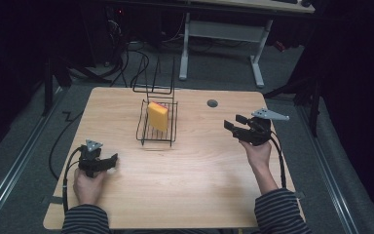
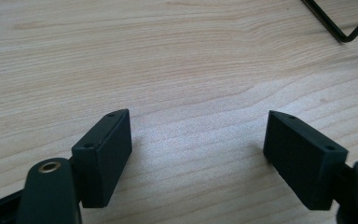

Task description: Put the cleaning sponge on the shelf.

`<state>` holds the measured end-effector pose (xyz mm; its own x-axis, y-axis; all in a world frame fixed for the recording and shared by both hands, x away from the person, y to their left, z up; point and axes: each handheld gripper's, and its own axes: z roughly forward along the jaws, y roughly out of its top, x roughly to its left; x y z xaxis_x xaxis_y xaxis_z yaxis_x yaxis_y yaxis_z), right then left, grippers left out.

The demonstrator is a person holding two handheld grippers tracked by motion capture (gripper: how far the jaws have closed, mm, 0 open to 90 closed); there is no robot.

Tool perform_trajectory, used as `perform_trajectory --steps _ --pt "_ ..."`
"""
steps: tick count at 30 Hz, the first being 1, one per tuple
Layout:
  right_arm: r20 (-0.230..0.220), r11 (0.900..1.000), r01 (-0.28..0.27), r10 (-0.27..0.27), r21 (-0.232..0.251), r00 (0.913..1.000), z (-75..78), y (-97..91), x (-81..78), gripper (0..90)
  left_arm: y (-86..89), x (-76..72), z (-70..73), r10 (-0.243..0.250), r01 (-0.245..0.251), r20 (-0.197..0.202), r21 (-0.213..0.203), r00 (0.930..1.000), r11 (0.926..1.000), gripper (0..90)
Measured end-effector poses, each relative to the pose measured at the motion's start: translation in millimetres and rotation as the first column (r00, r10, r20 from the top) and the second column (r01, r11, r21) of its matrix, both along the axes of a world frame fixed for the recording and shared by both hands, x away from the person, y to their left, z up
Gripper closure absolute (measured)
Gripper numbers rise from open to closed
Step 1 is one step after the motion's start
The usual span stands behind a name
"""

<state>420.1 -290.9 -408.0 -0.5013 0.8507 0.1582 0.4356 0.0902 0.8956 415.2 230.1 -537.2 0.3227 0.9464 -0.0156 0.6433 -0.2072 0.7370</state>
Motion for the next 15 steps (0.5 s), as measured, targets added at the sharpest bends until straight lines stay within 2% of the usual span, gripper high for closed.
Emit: perform_trajectory --steps 3,8,13,15 --pt "-0.006 0.9998 0.007 -0.007 -0.018 1.0000 -0.8 -3.3 -3.3 37.9 0.0 0.0 0.0 0.000 0.000 0.000 -0.001 1.0000 1.0000 23.8" --pt "0.023 0.9999 0.007 -0.006 -0.015 0.9997 6.9 -7.4 -12.4 38.0 0.1 -0.1 0.0 0.000 0.000 -0.001 -0.001 1.0000 1.0000 23.7" --pt "0.025 0.9991 0.007 -0.006 -0.041 0.9997 7.6 -8.7 -18.5 38.2 0.0 -0.1 0.0 -0.001 0.001 -0.001 0.000 1.0000 1.0000 23.7" --pt "0.031 0.9998 0.008 -0.008 -0.020 0.9995 6.0 -11.7 -22.6 38.6 0.0 -0.1 0.0 -0.001 0.001 -0.001 0.000 1.0000 1.0000 23.5"
